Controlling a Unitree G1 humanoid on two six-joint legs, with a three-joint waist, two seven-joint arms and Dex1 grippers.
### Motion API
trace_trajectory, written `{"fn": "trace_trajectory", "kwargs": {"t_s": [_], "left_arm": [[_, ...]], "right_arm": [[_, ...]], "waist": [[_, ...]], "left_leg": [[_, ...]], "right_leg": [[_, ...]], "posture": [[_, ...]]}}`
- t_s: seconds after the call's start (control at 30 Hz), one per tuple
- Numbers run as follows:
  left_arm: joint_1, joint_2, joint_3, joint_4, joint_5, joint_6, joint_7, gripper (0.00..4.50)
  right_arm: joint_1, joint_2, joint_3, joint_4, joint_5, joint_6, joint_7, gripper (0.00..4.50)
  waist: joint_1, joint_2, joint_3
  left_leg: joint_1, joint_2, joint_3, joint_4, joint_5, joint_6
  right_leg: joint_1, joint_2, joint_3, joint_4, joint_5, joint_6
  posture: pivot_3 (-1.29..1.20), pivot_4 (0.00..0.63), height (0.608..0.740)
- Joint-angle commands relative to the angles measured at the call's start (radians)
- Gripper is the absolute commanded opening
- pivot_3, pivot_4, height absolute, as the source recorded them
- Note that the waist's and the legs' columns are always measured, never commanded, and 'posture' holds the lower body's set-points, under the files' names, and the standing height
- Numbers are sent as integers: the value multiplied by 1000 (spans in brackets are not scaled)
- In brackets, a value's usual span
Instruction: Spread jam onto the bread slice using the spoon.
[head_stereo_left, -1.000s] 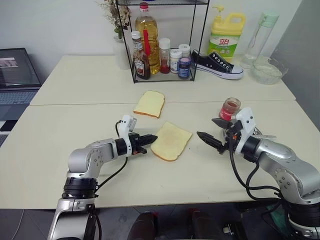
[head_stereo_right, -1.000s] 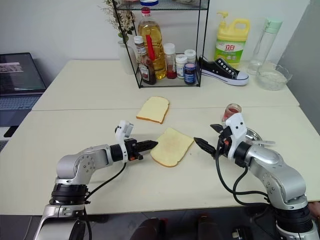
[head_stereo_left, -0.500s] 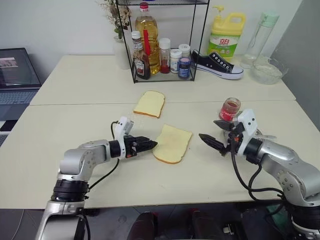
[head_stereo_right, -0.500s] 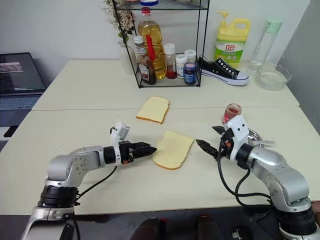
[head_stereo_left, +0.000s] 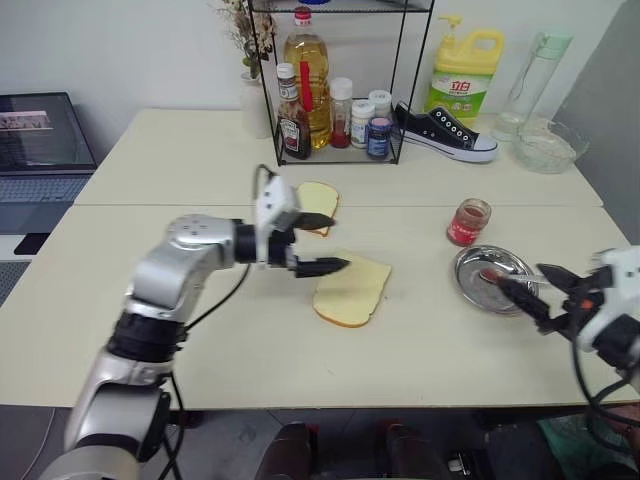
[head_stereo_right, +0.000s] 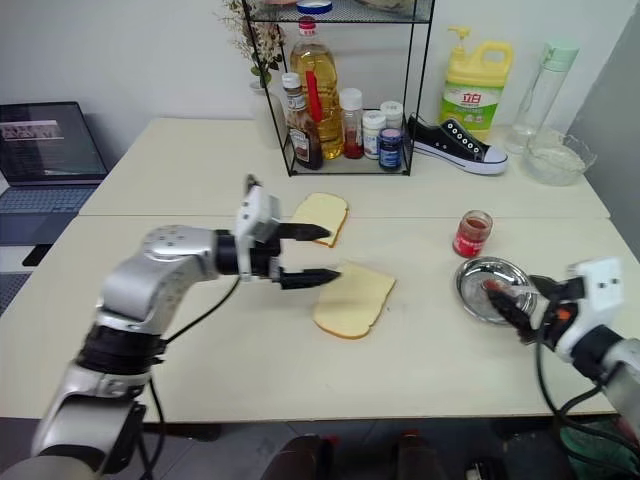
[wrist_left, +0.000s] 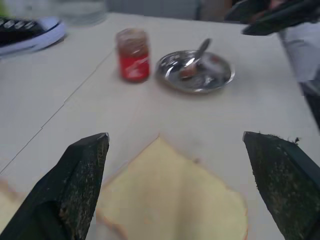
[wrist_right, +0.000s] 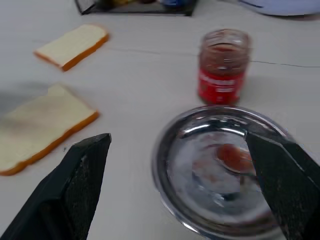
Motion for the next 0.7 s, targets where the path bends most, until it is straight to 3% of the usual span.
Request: {"fn": "trace_trajectory", "kwargs": {"t_s": [0.03, 0.13, 0.4, 0.7], "left_arm": [[-91, -65, -20, 27, 7, -100, -46, 4488], [-123, -125, -56, 52, 13, -130, -75, 4488], [-150, -183, -82, 123, 66, -206, -93, 4488], [-118, -182, -77, 97, 78, -194, -67, 4488]], "right_arm": [[26, 58, -108, -1, 74, 23, -111, 4500], [35, 133, -114, 62, 67, 7, -192, 4500], [-151, 226, -171, 341, 194, -25, -343, 4500], [-304, 233, -136, 603, 221, -88, -345, 4500]], "waist": [[-2, 0, 0], [-8, 1, -1], [-25, 5, -1], [-27, 6, -2]], "left_leg": [[0, 0, 0, 0, 0, 0], [0, 0, 1, -1, 0, 0], [1, 0, 2, -1, 0, 0], [1, 0, 2, -2, 0, 0]], "right_leg": [[0, 0, 0, 0, 0, 0], [0, 0, 1, 0, 0, 0], [0, 4, 3, 1, 0, 0], [0, 4, 3, 0, 0, 0]], "posture": [[0, 150, 740], [0, 150, 740], [0, 150, 740], [0, 150, 740]]}}
